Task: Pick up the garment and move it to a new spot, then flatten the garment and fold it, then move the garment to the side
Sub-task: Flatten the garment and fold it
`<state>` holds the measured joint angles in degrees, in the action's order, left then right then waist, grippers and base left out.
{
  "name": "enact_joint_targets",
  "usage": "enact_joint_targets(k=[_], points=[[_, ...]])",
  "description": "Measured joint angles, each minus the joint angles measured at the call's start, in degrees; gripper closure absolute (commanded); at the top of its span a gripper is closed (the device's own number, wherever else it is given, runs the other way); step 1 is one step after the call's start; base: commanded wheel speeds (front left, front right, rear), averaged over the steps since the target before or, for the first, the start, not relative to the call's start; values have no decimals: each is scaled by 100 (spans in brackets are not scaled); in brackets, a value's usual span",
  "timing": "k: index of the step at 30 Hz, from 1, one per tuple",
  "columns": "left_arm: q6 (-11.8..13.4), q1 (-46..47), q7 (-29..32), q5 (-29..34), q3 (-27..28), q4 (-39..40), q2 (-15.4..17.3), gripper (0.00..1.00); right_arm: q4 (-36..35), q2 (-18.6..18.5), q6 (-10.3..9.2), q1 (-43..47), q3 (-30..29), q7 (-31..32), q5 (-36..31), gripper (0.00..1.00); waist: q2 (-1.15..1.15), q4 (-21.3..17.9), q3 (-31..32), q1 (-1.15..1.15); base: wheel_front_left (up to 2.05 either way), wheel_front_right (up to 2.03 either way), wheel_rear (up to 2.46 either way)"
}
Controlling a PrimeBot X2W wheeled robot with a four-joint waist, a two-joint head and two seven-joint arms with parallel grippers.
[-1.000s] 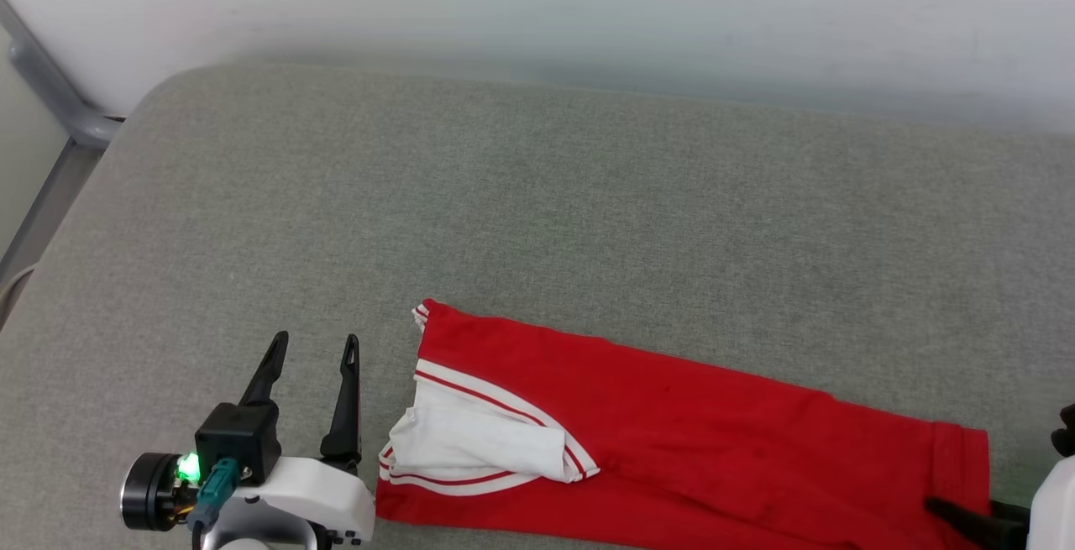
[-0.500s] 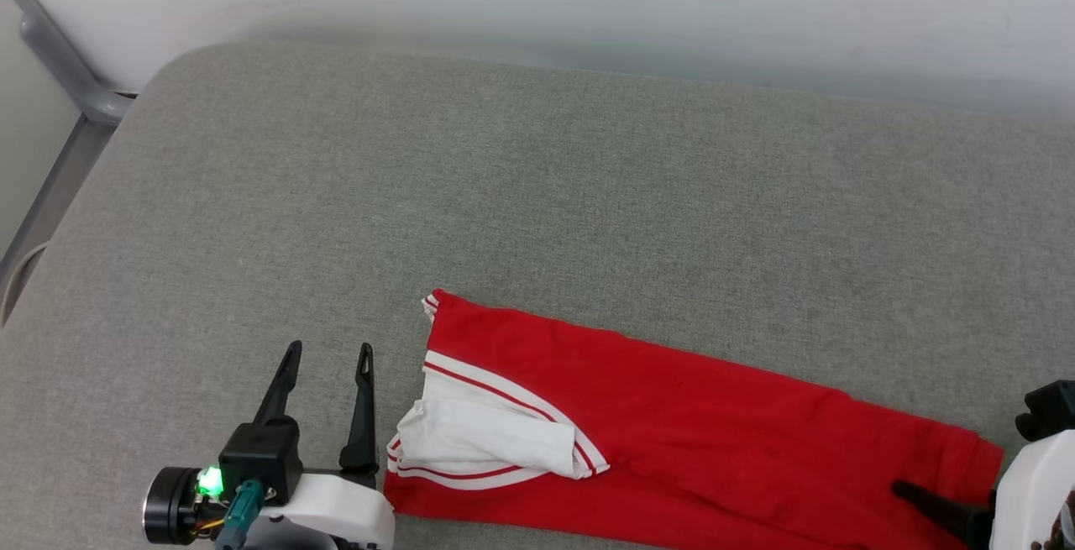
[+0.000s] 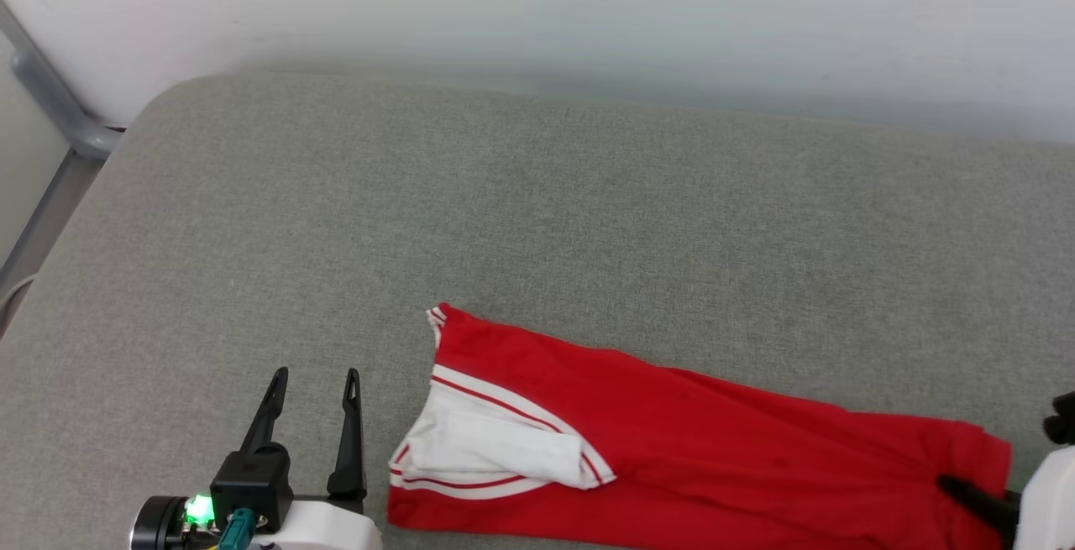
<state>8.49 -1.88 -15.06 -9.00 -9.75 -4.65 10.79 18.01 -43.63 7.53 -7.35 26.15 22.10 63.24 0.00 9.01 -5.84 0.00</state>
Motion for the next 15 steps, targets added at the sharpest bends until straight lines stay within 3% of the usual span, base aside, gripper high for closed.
enact_joint_targets(k=[9,15], points=[[-191,-163,-1,269,275,71,-172,0,541,-662,0,35,-281,-160,-109,100,0,-84,158,0,0,0,0],[-296,-248,-1,382,356,59,-242,0,698,-835,0,138,-457,-163,-70,100,0,-99,261,0,0,0,0]])
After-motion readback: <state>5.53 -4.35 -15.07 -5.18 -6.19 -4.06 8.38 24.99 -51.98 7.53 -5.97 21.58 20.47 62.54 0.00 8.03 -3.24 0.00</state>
